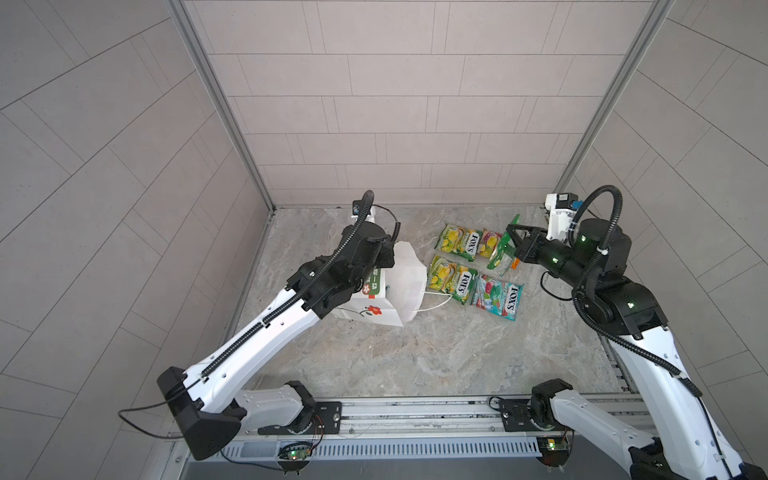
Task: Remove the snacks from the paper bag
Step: 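Lower the green packet onto the table nearer the robot and release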
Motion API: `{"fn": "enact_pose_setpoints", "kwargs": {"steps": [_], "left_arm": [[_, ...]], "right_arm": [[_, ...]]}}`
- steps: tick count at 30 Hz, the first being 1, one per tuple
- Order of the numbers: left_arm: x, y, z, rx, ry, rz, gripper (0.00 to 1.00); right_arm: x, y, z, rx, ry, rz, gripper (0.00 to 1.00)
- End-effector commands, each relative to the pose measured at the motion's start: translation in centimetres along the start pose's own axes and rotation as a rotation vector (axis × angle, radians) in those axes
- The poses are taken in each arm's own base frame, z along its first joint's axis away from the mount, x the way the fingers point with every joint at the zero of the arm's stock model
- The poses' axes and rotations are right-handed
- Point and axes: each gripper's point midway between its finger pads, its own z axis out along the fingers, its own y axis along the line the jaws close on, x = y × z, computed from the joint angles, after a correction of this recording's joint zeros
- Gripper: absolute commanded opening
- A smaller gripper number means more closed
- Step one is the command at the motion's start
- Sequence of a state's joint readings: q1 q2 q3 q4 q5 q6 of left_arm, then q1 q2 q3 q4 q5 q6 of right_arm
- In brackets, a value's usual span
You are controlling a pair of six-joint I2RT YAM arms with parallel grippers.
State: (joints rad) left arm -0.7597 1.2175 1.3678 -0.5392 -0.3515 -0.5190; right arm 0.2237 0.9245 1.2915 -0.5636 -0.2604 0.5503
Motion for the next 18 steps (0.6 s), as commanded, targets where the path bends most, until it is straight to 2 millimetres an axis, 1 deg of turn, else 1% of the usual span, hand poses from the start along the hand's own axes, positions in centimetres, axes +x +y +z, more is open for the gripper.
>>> {"fn": "enact_pose_setpoints", "kwargs": {"steps": [1,4,7,12,14,18], "left_arm": [[-0.7,1.0,-1.2,-0.025,-0.041,0.009,0.0],[-1.0,0.9,-1.6,-0.015,-0.049,0.003,0.0],[-1.1,0.8,-1.8,0.001,-0.054,-0.002,0.0],[-1.2,0.6,-1.9,0.016,-0.065,-0.013,0.0],[-1.2,0.6,-2.0,0.021,-0.069,-0.018,0.0],[-1.4,0.5,-2.1,0.023,-0.074,-0.021,0.0]], "right_arm": [[2.3,-2.1,-0.3,0.079,0.061,-0.045,0.0],[5.1,-3.1,0.2,0.083,0.133,-0.032,0.0],[8.0,-3.4,0.7,0.046,0.213,-0.018,0.0],[12.3,-2.9,1.5,-0.056,0.339,0.038,0.0],[13.7,-2.6,2.0,-0.099,0.377,0.071,0.0],[15.6,-1.7,2.9,-0.171,0.416,0.13,0.0]]}}
